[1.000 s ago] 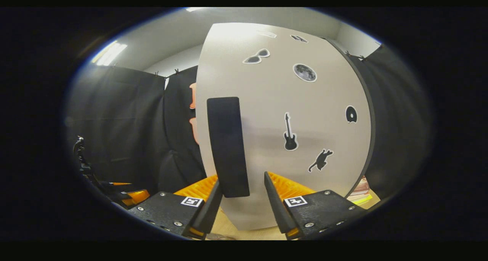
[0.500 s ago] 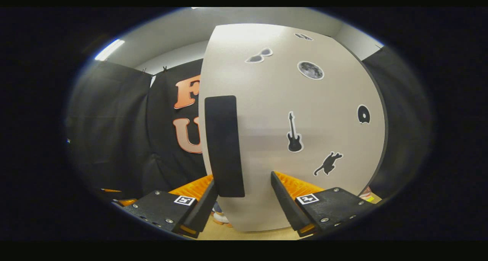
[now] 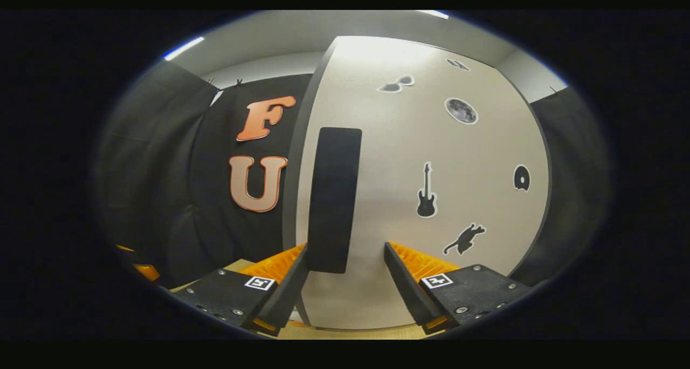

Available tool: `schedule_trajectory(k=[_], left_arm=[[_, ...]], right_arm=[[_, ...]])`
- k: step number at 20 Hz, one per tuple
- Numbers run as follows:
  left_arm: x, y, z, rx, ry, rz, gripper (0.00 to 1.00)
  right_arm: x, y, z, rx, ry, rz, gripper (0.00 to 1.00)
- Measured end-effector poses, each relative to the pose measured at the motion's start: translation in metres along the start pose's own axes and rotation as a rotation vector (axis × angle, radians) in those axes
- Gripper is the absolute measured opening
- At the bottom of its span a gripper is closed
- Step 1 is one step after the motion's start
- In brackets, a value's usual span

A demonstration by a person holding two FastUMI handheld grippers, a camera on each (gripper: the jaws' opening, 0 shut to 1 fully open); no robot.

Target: Open the cabinet door with the right hand, grasp the bottle in the cabinet with the left hand and place it on the coaster, then close the cabinet door with the right hand.

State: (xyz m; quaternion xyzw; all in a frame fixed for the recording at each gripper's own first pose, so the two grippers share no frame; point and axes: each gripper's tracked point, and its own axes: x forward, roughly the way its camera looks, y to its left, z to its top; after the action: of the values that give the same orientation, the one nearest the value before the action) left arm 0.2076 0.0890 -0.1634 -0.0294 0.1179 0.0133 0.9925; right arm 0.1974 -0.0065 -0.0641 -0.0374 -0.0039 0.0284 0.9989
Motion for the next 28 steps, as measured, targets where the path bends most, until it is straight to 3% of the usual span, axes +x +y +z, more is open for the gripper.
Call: schedule_trajectory(k=[6,9,10,15,16,21,28], left_arm=[[-0.023,-0.009,0.015,0.008,-0.022,-0.007,0.95],[-0.041,-0.021,0.024,0.015,-0.04,-0.016,0.95],[-0.048,-0.025,0.028,0.019,-0.045,-0.018,0.95],[-0.088,-0.057,0.044,0.026,-0.074,-0.016,0.95],[-0.097,-0.067,0.048,0.017,-0.082,-0.022,0.95],[-0.142,-0.114,0.061,0.033,-0.108,-0.048,0.95],[-0.198,-0.161,0.074,0.069,-0.139,-0.055,0.95]], right_arm=[[-0.001,-0.003,0.002,0.041,0.022,0.018,0.85],[-0.025,-0.005,0.018,0.045,-0.013,0.043,0.92],[-0.037,-0.008,0.019,0.035,-0.011,0.042,0.89],[-0.115,-0.027,0.017,0.011,0.023,0.053,0.94],[-0.134,-0.036,0.016,0.003,0.028,0.043,0.9],[-0.22,-0.067,0.013,0.025,0.062,0.016,0.91],[-0.296,-0.109,0.019,0.043,0.049,-0.028,0.92]])
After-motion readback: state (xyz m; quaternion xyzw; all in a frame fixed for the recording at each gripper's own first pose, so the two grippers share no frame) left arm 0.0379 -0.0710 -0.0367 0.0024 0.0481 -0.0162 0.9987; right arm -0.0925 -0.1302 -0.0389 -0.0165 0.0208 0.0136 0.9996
